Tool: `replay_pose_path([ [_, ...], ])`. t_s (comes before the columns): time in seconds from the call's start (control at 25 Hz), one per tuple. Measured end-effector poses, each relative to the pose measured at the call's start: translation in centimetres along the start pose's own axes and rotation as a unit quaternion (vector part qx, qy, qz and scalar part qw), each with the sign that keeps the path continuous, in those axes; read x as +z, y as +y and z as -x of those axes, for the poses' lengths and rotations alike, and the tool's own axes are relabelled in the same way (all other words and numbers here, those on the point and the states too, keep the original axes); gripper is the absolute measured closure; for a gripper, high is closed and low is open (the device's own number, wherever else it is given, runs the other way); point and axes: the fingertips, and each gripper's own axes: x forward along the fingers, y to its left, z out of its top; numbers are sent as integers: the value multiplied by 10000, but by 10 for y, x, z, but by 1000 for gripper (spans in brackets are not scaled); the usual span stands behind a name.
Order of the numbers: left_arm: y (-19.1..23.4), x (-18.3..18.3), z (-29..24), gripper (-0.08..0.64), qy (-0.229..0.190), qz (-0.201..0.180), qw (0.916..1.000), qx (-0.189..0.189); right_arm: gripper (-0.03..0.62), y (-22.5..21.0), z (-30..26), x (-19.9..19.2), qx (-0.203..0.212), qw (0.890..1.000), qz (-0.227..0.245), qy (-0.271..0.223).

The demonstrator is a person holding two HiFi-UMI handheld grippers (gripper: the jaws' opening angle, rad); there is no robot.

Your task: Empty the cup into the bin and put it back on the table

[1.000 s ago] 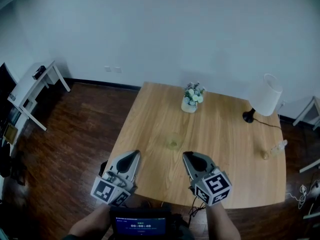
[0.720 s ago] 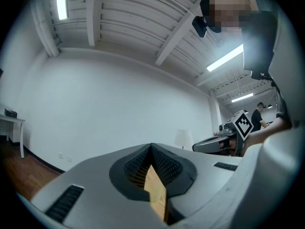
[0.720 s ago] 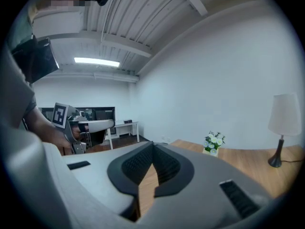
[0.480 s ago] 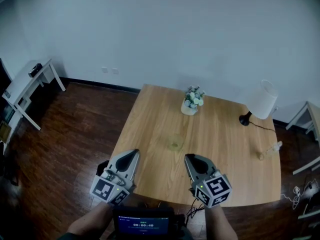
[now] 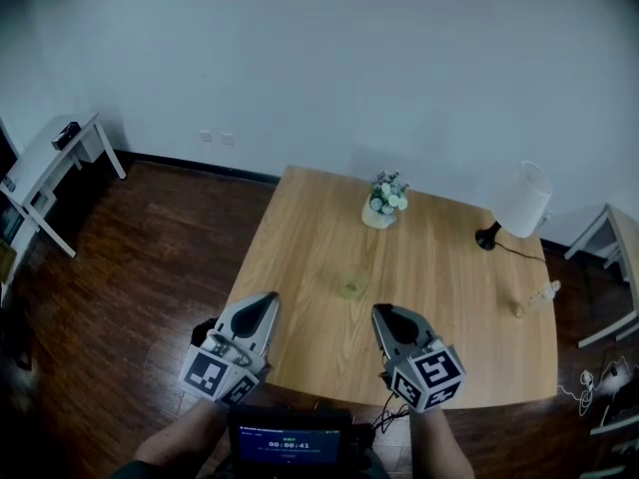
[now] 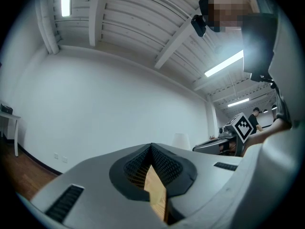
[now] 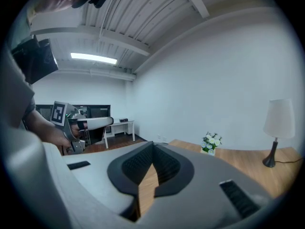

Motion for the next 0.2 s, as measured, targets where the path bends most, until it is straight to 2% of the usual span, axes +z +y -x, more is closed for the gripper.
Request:
replay_pose_path([
  [0.2,14,-12,6,569,308,-148,9992,217,591,4,-5,-1,-5,10000,-2,22],
])
